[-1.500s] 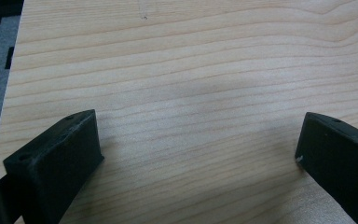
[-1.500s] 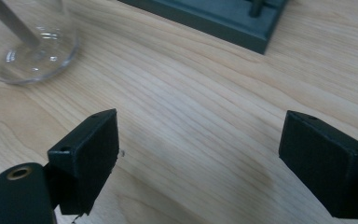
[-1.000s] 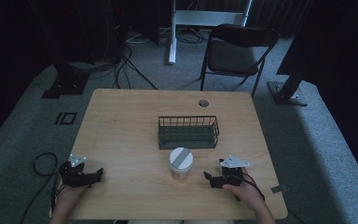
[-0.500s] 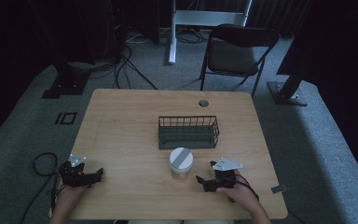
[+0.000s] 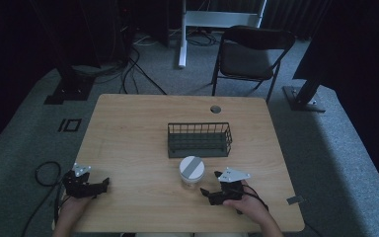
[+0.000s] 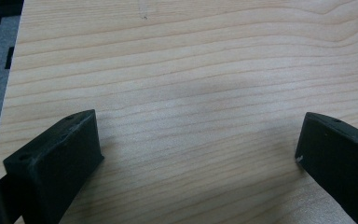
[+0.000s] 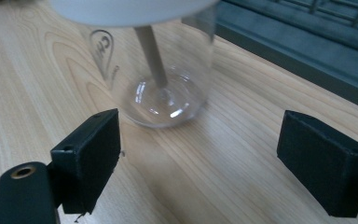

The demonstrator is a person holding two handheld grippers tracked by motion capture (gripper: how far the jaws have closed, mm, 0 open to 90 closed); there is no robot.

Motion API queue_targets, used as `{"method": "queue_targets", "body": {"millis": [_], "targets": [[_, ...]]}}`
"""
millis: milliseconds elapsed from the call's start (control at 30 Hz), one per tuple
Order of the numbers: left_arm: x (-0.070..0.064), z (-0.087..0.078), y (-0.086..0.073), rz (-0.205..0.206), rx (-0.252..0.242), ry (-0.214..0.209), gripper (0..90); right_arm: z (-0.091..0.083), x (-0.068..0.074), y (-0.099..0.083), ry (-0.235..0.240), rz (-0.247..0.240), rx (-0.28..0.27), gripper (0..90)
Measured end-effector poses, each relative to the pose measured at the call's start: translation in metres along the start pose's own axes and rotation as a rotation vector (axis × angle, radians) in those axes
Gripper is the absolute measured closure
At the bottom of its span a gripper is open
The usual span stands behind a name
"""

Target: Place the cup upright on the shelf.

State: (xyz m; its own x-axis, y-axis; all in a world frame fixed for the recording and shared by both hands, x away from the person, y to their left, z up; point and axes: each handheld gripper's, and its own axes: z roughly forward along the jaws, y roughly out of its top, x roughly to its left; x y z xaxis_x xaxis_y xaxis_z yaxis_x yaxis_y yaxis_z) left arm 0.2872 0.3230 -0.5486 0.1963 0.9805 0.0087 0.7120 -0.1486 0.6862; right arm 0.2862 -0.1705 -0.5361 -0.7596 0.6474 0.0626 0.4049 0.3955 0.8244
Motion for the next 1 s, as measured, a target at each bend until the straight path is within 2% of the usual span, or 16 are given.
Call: {"method": "queue_targets", "body": {"millis": [433, 1000], "targets": [[0.0, 0.0, 0.0, 0.0, 0.0, 0.0, 0.1, 0.01, 0.011, 0.008, 0.026, -0.018, -0.038, 14.1], [0.0, 0.0, 0.0, 0.0, 0.0, 0.0, 0.2, 0.026, 0.019, 0.016, 0.056, 0.009, -0.087, 14.1]]}}
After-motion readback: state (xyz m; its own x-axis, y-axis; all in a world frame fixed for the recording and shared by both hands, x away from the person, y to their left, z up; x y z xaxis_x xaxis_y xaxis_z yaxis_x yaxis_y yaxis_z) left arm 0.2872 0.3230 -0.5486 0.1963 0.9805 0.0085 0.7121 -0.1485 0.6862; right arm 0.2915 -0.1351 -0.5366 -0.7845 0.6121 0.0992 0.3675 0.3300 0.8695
